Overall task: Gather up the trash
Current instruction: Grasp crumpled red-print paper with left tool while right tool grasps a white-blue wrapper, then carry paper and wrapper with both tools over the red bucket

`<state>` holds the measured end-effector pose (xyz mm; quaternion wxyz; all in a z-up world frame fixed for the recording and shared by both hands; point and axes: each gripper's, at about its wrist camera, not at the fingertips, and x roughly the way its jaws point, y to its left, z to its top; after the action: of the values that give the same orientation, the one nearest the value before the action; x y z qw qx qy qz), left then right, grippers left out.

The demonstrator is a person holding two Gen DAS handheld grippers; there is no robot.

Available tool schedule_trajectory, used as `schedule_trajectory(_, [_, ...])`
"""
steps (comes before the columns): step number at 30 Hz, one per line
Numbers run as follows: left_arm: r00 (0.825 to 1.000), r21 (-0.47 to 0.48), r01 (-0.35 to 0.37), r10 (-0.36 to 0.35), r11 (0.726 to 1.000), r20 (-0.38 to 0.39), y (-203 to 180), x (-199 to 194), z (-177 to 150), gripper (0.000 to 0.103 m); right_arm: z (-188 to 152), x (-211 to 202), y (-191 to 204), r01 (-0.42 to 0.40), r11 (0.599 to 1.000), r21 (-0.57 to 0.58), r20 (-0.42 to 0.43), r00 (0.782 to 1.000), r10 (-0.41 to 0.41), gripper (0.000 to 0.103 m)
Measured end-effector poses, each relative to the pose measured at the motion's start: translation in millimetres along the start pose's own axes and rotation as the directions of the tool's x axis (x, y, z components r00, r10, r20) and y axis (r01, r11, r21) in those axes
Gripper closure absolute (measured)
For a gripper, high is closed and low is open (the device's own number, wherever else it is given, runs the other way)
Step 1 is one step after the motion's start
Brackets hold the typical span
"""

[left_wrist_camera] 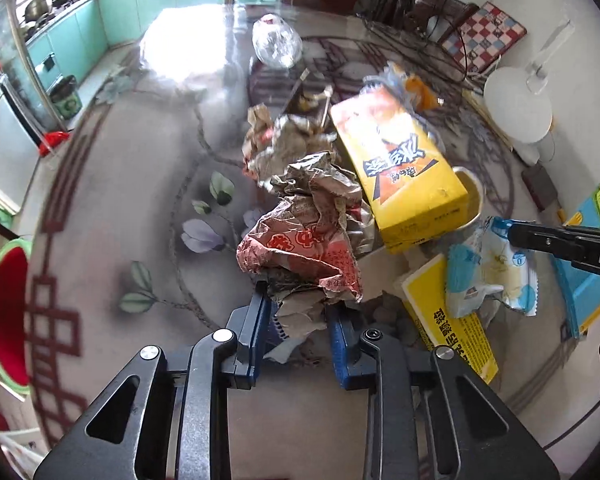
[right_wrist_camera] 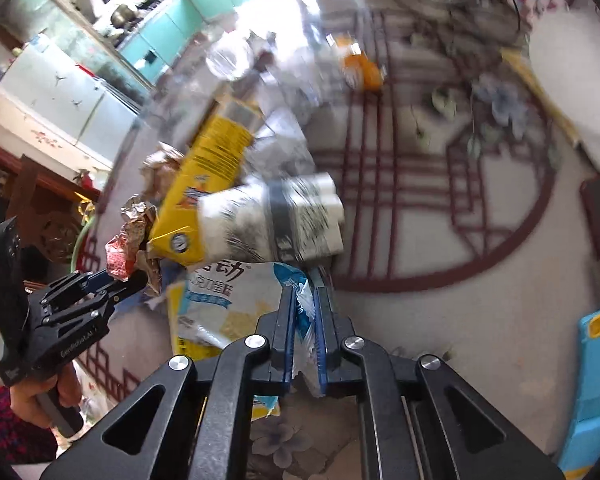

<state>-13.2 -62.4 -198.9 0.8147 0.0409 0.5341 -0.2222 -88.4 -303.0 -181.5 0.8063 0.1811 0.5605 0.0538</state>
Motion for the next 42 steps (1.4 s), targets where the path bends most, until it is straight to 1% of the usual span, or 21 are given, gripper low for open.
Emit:
schedule_trajectory(3, [0.999, -0.018, -0.004, 0.005, 1.0, 0.047, 8, -19, 4, 0.077, 6, -24, 10, -0.021, 1.0, -0.02, 0.051, 0.998, 0.022, 0.099])
schedule_trajectory(6, [0.995, -0.011, -0.04, 0.041, 0.999, 0.095, 17, -48, 8, 0.077, 13, -52, 23, -0.034, 0.998, -0.051, 0.119, 0.992, 0.04, 0.1])
schedule_trajectory(8, [0.991, -0.018, -0.063, 0.065, 0.998, 0.121, 21, -64, 12, 0.077, 19, -71, 38, -0.045, 0.996, -0.077, 0.171, 0.984, 0.058, 0.1])
schedule_trajectory(12, [0.974, -0.048, -0.138, 0.145, 0.989, 0.176, 28, -84, 30, 0.077, 32, -103, 80, -0.019, 0.987, -0.162, 0.272, 0.96, 0.063, 0.1])
schedule_trajectory(13, [0.97, -0.058, -0.149, 0.157, 0.987, 0.186, 28, -84, 37, 0.077, 35, -107, 90, -0.018, 0.983, -0.182, 0.286, 0.956, 0.07, 0.1])
schedule_trajectory(16, [0.957, -0.106, -0.173, 0.193, 0.979, 0.215, 38, -95, 43, 0.077, 45, -113, 125, 0.008, 0.969, -0.247, 0.318, 0.945, 0.073, 0.1])
schedule_trajectory(18, [0.951, -0.133, -0.182, 0.209, 0.974, 0.23, 48, -102, 44, 0.077, 51, -113, 151, 0.032, 0.957, -0.288, 0.333, 0.94, 0.069, 0.1])
schedule_trajectory(22, [0.937, -0.189, -0.206, 0.249, 0.96, 0.245, 74, -113, 42, 0.077, 57, -108, 202, 0.049, 0.936, -0.348, 0.338, 0.938, 0.076, 0.1])
schedule_trajectory(26, [0.929, -0.229, -0.212, 0.269, 0.95, 0.254, 104, -124, 39, 0.077, 58, -89, 253, 0.082, 0.912, -0.403, 0.342, 0.937, 0.066, 0.1])
schedule_trajectory(36, [0.919, -0.284, -0.237, 0.309, 0.929, 0.244, 187, -143, 32, 0.077, 66, -41, 373, 0.131, 0.87, -0.476, 0.341, 0.939, 0.045, 0.1])
schedule_trajectory(39, [0.921, -0.305, -0.239, 0.315, 0.922, 0.23, 217, -144, 28, 0.077, 67, -25, 406, 0.127, 0.861, -0.492, 0.329, 0.943, 0.048, 0.1])
schedule_trajectory(42, [0.922, -0.326, -0.244, 0.322, 0.913, 0.212, 239, -145, 22, 0.077, 69, -10, 433, 0.115, 0.852, -0.511, 0.31, 0.949, 0.058, 0.1])
